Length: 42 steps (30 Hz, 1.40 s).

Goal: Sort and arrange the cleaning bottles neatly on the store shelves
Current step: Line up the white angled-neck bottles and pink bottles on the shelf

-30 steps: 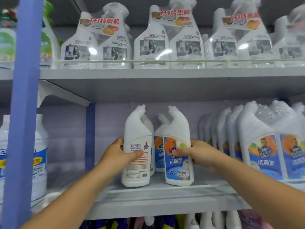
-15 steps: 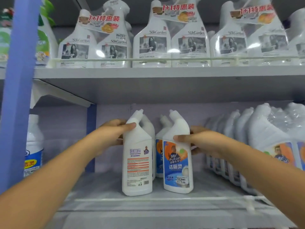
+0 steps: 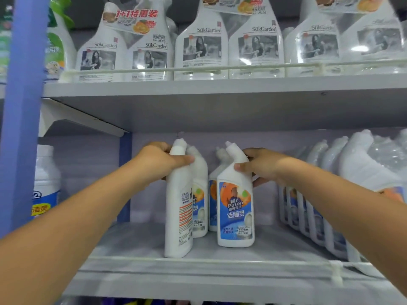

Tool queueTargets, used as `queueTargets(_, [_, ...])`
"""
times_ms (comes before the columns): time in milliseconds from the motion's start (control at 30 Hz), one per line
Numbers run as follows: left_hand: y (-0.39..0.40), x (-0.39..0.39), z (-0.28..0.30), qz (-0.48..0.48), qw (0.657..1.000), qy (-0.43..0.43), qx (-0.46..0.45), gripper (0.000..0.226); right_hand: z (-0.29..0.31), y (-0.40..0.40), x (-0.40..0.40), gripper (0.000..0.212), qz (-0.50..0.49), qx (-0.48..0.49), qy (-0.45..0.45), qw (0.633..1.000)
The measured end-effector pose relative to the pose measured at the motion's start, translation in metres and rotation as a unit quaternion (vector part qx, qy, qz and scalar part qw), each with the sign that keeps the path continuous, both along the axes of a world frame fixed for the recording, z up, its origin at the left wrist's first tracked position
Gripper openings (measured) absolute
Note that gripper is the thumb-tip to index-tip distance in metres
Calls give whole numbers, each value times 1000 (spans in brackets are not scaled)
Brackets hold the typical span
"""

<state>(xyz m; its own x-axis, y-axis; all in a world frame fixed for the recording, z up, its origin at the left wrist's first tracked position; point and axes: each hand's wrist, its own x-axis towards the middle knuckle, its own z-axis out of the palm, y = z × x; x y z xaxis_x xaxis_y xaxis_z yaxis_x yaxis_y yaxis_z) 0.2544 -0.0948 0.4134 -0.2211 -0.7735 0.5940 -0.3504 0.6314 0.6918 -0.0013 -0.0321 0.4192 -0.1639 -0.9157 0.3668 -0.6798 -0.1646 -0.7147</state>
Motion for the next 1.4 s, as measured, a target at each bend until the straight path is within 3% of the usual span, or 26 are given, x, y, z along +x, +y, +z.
queueTargets(67, [0,5,3,-14,999,-28,13,39,0,-4,-4,37,-7,-3,0,1000])
queueTargets(133, [-8,18,5,-120,990,-39,70,41,2,-6,-5,40,-8,3,2,1000])
queueTargets(200, [-14,33,2,-243,958,-68,134,41,3,-6,-6,44,-3,16,2,1000])
queueTargets(267, [-19,42,-1,-286,940,-119,143,48,2,-7,-4,49,1,37,25,999])
queueTargets(433, [-19,26,-2,-175,964,-197,39,55,-3,-15,2,54,0,35,43,998])
queueTargets(667, [-17,-2,-2,-35,968,-249,-22,60,-6,-34,6,54,-24,19,55,998])
queueTargets(967, [-26,-29,-20,68,973,-209,-73,63,-6,-45,4,53,-35,19,63,997])
queueTargets(1400, [-43,-27,-25,38,971,-217,-93,67,-17,-49,3,63,-3,-4,19,1000])
